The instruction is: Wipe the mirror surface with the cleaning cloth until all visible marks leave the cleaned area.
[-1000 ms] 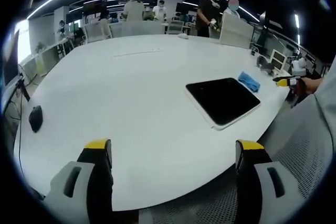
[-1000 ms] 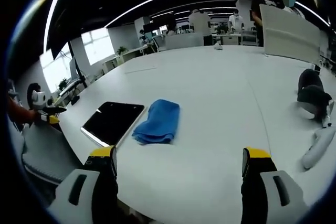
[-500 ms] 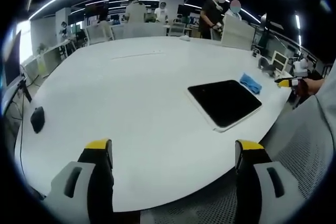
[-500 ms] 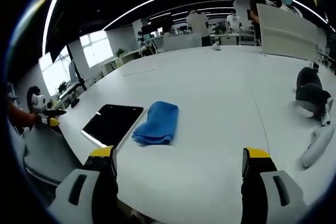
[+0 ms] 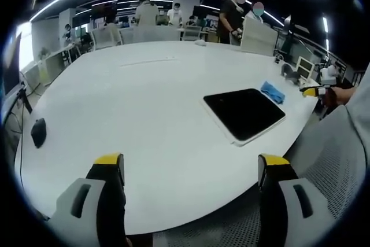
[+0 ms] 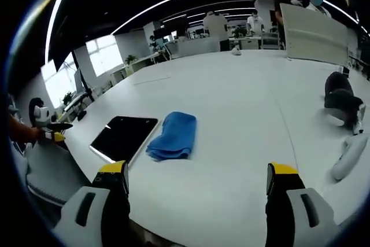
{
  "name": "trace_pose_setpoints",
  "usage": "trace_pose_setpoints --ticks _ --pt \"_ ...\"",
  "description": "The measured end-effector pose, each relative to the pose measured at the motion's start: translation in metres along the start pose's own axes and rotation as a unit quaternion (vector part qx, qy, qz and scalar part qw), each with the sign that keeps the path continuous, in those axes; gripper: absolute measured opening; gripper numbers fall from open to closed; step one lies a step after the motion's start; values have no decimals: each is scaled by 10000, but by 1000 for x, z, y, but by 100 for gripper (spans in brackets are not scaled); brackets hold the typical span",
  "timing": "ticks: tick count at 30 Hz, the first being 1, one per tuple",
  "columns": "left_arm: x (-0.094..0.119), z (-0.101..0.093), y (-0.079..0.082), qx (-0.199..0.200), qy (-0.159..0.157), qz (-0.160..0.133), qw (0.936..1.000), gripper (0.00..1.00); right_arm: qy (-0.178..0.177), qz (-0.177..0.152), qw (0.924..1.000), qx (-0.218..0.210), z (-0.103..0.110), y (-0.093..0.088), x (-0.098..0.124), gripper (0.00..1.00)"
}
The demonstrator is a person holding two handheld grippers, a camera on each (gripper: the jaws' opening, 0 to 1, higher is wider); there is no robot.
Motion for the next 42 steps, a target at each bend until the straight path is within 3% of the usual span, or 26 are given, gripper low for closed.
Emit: trace_pose_setpoints --ticks 14,26,42 --pt "3 -8 6 -2 -39 -78 10000 98 -119 -38 9999 -9 1 1 5 98" --pt "0 1 3 37 -68 -106 9999 99 -83 -31 9999 143 6 8 4 99" --pt "0 2 1 -12 -7 -51 10000 99 -44 37 9998 164 12 -4 3 99"
Point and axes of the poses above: the point that each gripper's makers call its tool centre point, and the gripper's own axes: x roughly backward along the fingers, z roughly to its left, y roughly out of its top, the point moved 1 cm from there along x, roughly backward along the fingers, and after that the axes turned 4 degrees about z, right-handed, at the moved point
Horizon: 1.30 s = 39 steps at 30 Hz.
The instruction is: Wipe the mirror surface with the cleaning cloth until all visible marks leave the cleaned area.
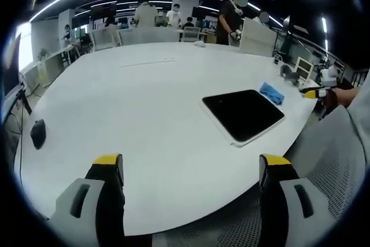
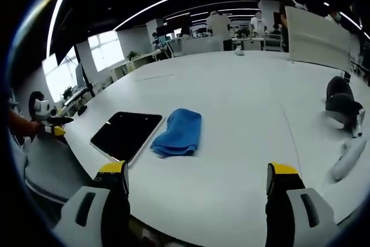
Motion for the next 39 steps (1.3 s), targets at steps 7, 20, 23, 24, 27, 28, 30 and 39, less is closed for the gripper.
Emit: trace_pose_setpoints --ticks 7,20,23,24,27,28,30,39 --pt "0 1 1 -33 26 -26 10000 98 -62 -23 9999 -118 -1 -3 3 99" --pt "4 -3 7 2 83 -129 9999 99 -116 -153 9994 -273 2 1 5 99" --pt "4 -7 7 -14 53 -96 9999 99 -88 -167 9995 -235 7 3 5 98" --pt "5 -7 9 -67 63 -126 9999 99 -78 -167 9996 -228 7 3 4 99" --pt "5 -4 9 -36 93 -156 9998 99 -80 -165 9993 -312 8 0 3 99" --pt "4 -4 9 -36 99 -154 9998 99 -85 -159 9992 -344 8 -1 3 99" --pt "6 0 11 -68 241 -215 9995 99 -88 -174 9992 -343 10 0 3 99" --pt "7 9 12 11 327 -329 9989 99 -52 -197 9993 -324 14 3 -2 99"
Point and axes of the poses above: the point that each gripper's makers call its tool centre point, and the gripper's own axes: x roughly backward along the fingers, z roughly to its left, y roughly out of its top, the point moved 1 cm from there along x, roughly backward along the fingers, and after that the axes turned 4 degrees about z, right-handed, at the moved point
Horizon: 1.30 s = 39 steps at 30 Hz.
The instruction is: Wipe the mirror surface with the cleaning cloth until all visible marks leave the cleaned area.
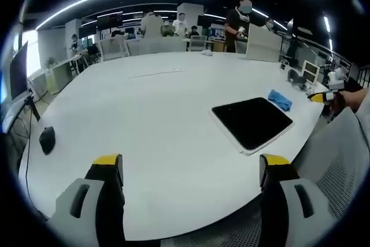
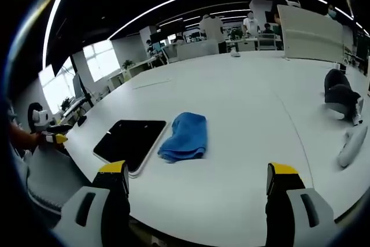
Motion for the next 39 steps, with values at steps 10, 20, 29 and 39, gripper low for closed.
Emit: trace_pose_setpoints --ticks 10,20,29,39 --pt "-4 5 -4 -84 -15 26 10000 99 49 -40 10000 -36 3 0 -1 99" --pt "1 -6 1 -118 24 59 9999 95 33 27 9999 -140 -1 -8 1 98" --pt "-2 -10 1 -101 -72 72 9999 99 36 14 9999 -140 -5 -4 0 99" --pt "-2 -10 4 -111 -29 24 9999 99 45 61 9999 -95 -6 -2 2 99"
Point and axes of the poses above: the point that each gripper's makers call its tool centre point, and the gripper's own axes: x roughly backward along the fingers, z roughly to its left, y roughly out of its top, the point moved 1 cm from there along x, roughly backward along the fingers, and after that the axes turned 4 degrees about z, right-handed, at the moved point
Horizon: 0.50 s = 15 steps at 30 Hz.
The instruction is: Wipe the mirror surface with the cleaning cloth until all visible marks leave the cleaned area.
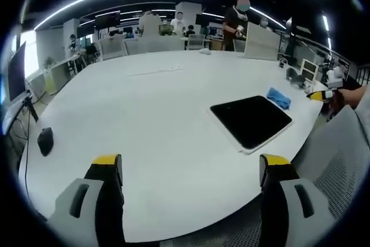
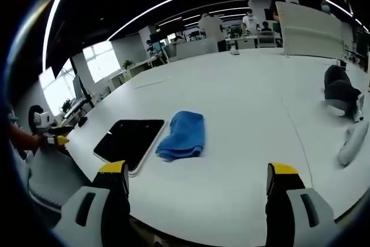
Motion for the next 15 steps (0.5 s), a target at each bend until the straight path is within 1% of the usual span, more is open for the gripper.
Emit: trace_pose_setpoints --ticks 4,5,7,8,9,12,15 --pt "-2 4 -3 7 -29 22 10000 99 13 24 10000 10 -1 -1 1 99" --pt "-2 2 -4 73 -89 34 9999 99 25 39 10000 26 -1 -2 1 99" --pt "-3 1 -6 71 -113 78 9999 99 -15 171 9994 313 -4 -6 1 99" --pt "-3 1 -7 100 -160 120 9998 99 -46 312 9974 654 -3 -10 1 99" --pt "-3 -3 -8 175 -241 159 9994 99 3 325 9968 734 -1 -11 1 99" --pt "-4 -3 -11 134 -251 239 9993 99 22 349 9973 647 0 -12 1 99" --pt "-4 0 -10 150 -224 175 9995 99 -9 237 9989 414 -3 -8 2 99"
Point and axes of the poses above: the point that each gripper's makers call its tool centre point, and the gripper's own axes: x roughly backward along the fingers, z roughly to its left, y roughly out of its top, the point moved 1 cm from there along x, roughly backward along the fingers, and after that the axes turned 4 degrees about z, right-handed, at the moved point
